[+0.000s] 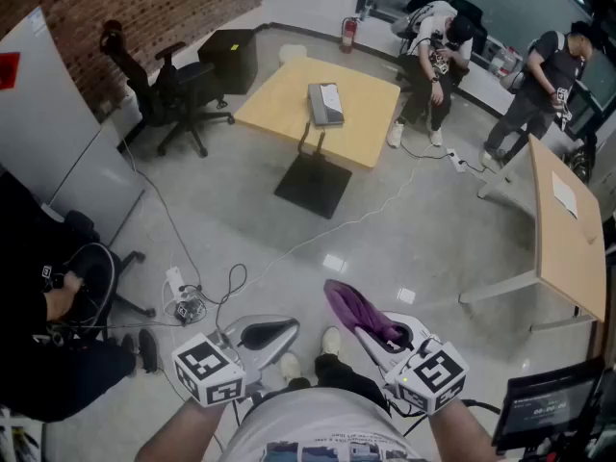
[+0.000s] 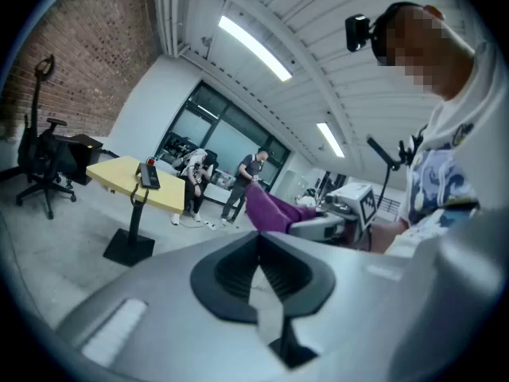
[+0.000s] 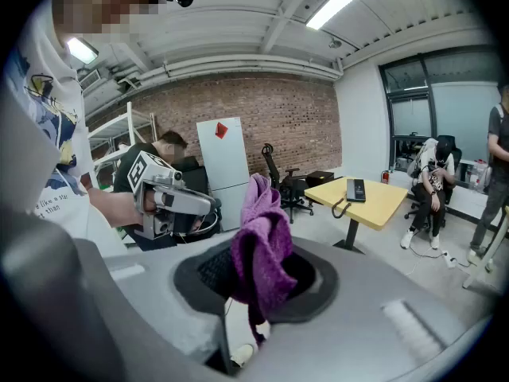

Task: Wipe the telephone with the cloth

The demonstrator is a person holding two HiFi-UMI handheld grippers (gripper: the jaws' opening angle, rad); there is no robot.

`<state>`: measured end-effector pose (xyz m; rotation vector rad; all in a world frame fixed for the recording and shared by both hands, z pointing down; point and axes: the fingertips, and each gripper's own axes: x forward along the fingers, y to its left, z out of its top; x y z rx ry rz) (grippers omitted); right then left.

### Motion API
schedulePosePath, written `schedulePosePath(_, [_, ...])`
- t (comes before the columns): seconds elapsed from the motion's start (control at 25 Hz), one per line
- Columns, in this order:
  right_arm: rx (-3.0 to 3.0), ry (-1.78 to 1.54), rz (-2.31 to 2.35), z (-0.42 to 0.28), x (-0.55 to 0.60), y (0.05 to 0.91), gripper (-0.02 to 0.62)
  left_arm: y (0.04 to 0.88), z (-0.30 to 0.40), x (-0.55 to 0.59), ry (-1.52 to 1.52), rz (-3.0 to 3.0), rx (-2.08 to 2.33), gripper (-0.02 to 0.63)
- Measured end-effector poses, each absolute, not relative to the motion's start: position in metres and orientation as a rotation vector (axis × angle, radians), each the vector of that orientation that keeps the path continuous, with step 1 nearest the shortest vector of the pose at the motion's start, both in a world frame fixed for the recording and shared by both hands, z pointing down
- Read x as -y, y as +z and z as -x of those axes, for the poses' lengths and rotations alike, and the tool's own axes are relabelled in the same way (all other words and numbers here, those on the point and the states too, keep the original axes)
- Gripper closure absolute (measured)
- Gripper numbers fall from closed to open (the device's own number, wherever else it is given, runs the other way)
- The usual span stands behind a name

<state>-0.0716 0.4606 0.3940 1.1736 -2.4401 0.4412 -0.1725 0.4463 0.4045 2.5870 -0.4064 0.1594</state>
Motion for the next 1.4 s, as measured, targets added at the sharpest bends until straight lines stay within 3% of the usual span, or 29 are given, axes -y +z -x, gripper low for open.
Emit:
schedulePosePath(0.84, [2.461, 0.483, -1.142, 0.071, -0.457, 0.401, 0.511, 0.398, 0.166, -0.448, 0.122, -2.606, 0.404, 0.600])
schedulePosePath(1.4, [2.522, 0.514, -1.095, -0.013, -0.406, 0.397, 0.511, 0.384, 0.084, -0.398, 0.153, -2.581, 0.486, 0.600])
